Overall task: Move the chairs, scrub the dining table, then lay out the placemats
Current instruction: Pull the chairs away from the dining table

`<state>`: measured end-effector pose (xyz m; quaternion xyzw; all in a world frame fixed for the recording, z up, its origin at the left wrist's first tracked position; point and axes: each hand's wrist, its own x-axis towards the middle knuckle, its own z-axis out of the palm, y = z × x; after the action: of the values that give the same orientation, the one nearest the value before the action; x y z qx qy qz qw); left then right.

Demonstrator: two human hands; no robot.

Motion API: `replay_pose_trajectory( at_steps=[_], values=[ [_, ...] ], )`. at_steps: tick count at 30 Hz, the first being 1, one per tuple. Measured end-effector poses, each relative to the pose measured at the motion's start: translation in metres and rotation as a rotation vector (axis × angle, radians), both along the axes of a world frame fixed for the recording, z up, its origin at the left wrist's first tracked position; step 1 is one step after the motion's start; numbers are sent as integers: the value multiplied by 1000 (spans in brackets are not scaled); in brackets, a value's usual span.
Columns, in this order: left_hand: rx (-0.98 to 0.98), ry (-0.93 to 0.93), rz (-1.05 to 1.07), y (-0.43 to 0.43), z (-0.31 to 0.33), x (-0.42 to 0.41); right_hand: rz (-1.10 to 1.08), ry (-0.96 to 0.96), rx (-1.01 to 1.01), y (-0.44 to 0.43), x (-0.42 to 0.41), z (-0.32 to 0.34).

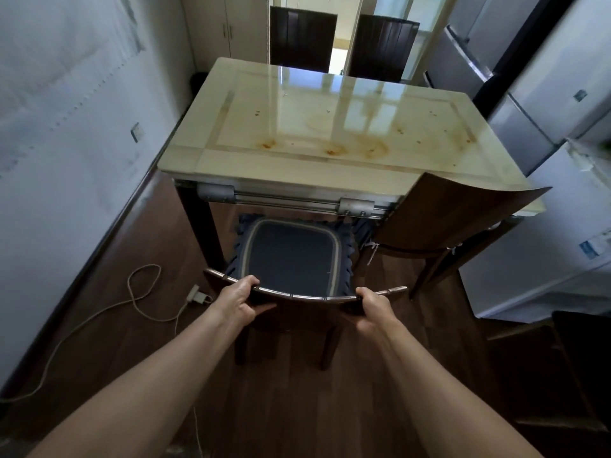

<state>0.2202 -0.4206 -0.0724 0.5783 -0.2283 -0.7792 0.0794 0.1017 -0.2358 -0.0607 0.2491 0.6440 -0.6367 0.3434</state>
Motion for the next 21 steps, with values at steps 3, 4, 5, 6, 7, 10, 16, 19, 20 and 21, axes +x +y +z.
replay_pose_trajectory(
  at_steps=[3,4,5,6,7,10,16,19,20,21],
  values=[
    [-4,1,4,-13,2,-10,6,6,11,-14,-11,1],
    [-1,2,6,-16,3,-14,5,6,9,-18,-14,0],
    [1,0,-2,-21,4,-18,3,6,2,-23,-19,1],
    [11,2,-6,-25,4,-21,-1,5,-5,-27,-22,0],
    [18,-1,-11,-30,5,-26,-1,3,-10,-32,-27,1],
    [35,6,7,-46,6,-40,0,9,-28,-47,-42,3],
    [43,11,39,-78,9,-82,11,-6,-48,-82,-88,8],
    [32,-11,39,-96,10,-108,16,-5,-31,-102,-116,8],
    [34,-17,41,-102,9,-118,18,-5,-29,-109,-125,8],
    [32,-22,46,-108,9,-126,20,-6,-29,-116,-133,8]
  ],
)
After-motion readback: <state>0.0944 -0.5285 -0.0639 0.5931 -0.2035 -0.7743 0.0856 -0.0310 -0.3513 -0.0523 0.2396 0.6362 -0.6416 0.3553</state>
